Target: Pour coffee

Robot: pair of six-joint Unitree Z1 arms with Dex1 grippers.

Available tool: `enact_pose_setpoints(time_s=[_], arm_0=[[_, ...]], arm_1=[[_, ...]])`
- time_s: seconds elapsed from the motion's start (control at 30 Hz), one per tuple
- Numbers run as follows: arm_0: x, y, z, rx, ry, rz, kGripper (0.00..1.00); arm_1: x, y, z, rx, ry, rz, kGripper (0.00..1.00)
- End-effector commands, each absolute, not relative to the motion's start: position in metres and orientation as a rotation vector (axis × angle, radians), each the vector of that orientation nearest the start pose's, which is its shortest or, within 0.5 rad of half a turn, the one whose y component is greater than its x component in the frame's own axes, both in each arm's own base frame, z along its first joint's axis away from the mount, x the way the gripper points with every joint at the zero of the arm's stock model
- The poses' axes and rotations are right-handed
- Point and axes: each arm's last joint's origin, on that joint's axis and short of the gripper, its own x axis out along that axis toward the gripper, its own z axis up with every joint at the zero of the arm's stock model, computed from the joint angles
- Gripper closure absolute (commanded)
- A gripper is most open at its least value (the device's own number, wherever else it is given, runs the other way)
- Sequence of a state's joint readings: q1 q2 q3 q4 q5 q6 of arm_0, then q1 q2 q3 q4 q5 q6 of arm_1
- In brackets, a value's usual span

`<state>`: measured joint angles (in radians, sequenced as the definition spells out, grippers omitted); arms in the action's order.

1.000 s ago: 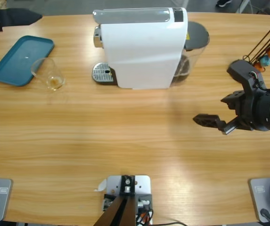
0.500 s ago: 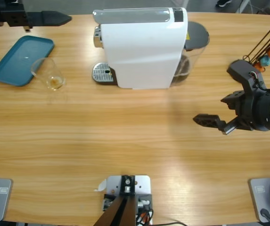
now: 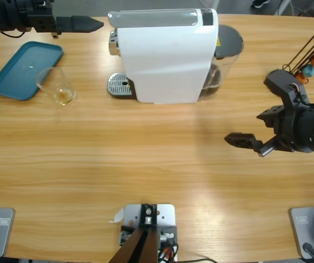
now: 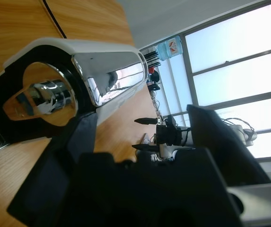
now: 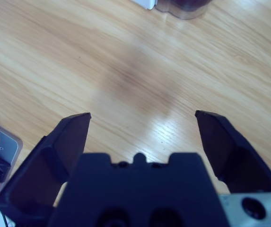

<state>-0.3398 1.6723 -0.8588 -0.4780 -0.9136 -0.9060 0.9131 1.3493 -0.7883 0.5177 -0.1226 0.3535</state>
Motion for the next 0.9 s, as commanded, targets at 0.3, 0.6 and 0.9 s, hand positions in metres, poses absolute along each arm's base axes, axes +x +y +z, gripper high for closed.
enact_pose_setpoints(time_s=[0.3, 0.6, 0.9], arm_0=[[0.3232, -0.1481, 0.2771, -0.908, 0.922, -0.968, 0.184], [0.3214, -0.148, 0.2817, -0.907, 0.913, -0.993, 0.276], [0.3185, -0.1563, 0.2785, -0.914, 0.938, -1.023, 0.276]], arm_1=[[0.1208, 0.1487, 0.2663, -0.252, 1.067, 0.521, 0.018], [0.1208, 0.1487, 0.2665, -0.252, 1.066, 0.521, 0.018], [0.1206, 0.1482, 0.2669, -0.252, 1.064, 0.52, 0.018]])
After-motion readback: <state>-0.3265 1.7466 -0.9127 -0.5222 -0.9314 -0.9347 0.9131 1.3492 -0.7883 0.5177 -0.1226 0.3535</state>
